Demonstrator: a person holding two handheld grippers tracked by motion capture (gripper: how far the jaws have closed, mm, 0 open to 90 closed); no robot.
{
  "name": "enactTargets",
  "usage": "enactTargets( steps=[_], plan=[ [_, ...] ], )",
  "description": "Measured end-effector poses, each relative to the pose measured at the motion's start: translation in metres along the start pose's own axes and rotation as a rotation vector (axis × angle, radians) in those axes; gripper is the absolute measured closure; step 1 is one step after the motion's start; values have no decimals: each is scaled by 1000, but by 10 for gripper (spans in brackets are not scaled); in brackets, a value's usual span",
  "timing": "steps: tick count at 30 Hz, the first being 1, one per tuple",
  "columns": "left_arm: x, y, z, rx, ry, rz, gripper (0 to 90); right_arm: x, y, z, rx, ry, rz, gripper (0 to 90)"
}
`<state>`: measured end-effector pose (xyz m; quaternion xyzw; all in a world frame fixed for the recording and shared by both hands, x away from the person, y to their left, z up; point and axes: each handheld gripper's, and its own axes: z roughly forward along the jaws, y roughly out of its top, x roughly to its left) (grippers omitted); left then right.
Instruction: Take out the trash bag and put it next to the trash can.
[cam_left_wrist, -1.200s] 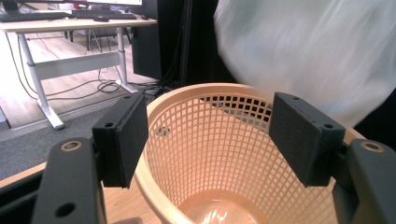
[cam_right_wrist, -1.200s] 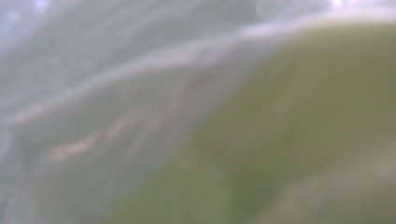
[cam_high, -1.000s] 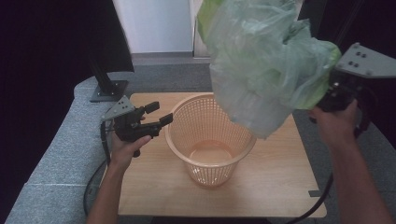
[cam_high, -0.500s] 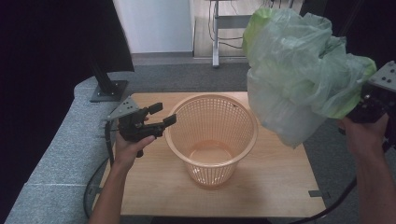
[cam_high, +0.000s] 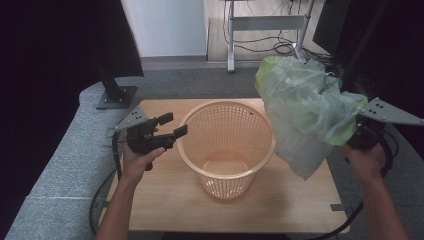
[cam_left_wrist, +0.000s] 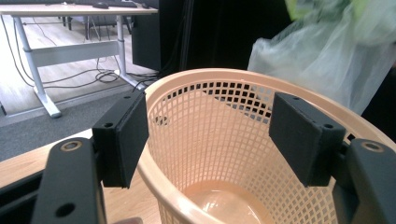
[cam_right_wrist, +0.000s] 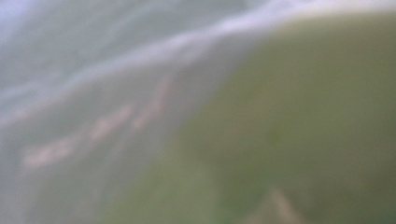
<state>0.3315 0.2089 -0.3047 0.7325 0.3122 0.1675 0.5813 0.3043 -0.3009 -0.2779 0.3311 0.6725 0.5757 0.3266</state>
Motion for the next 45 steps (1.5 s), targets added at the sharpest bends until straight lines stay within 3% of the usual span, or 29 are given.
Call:
enactTargets(
  steps=[13,22,28,30,32,34,38,45],
  plan=[
    [2,-7,1,10,4,-10,289,-9,-63,17,97,-5,85,890],
    [4,-11,2,21,3,-14,289,3,-119,44,177,45,150,889],
    [6,-13,0,20,7,-23,289,10,-137,56,193,69,171,871],
    [6,-14,-1,18,8,-26,289,11,-138,55,189,71,170,714],
    [7,-15,-1,17,8,-28,289,12,-137,52,173,53,184,430],
    [7,-16,-2,17,8,-28,289,12,-138,47,162,45,207,304],
    [7,-17,-2,14,8,-34,289,10,-146,34,138,53,217,228],
    [6,-19,-1,16,7,-35,289,9,-159,16,129,57,204,191]
  ],
)
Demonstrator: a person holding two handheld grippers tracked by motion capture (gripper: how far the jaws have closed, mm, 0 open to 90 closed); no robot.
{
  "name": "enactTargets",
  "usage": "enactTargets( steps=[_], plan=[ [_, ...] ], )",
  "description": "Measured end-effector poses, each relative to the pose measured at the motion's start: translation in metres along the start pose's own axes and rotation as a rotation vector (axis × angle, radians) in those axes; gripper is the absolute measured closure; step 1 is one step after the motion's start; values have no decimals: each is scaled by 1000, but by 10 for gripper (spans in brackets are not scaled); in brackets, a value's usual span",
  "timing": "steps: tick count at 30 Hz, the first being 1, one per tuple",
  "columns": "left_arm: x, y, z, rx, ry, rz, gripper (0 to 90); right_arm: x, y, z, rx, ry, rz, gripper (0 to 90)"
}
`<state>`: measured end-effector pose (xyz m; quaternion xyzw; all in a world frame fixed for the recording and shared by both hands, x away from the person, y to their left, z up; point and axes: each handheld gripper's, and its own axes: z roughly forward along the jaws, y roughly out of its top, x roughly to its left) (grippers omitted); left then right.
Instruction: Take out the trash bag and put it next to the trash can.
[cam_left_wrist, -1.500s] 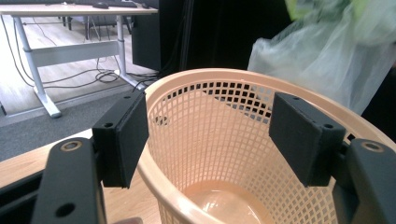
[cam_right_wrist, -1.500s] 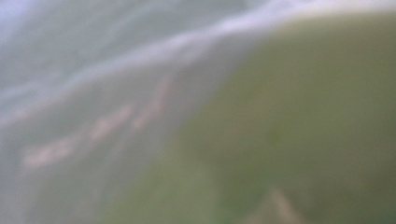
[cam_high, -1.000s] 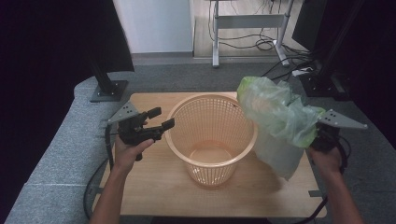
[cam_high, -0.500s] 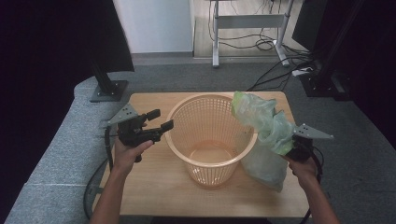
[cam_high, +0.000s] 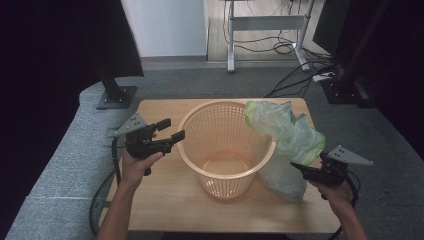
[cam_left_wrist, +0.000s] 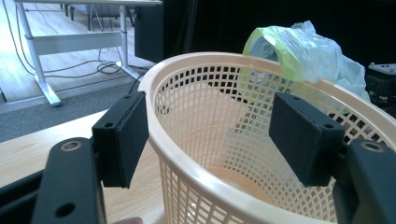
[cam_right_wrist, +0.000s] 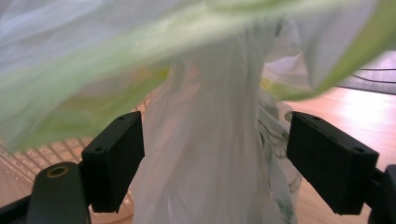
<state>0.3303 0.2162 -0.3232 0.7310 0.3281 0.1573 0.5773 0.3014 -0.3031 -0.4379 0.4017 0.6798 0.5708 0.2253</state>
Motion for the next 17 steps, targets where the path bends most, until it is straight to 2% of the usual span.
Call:
enactTargets(
  steps=[9,17],
  plan=[
    [-1,-3,3,10,-1,-2,289,-2,-9,-8,-13,-2,10,192],
    [0,-7,0,8,12,0,289,-3,-11,-7,-4,-5,11,177]
  ],
)
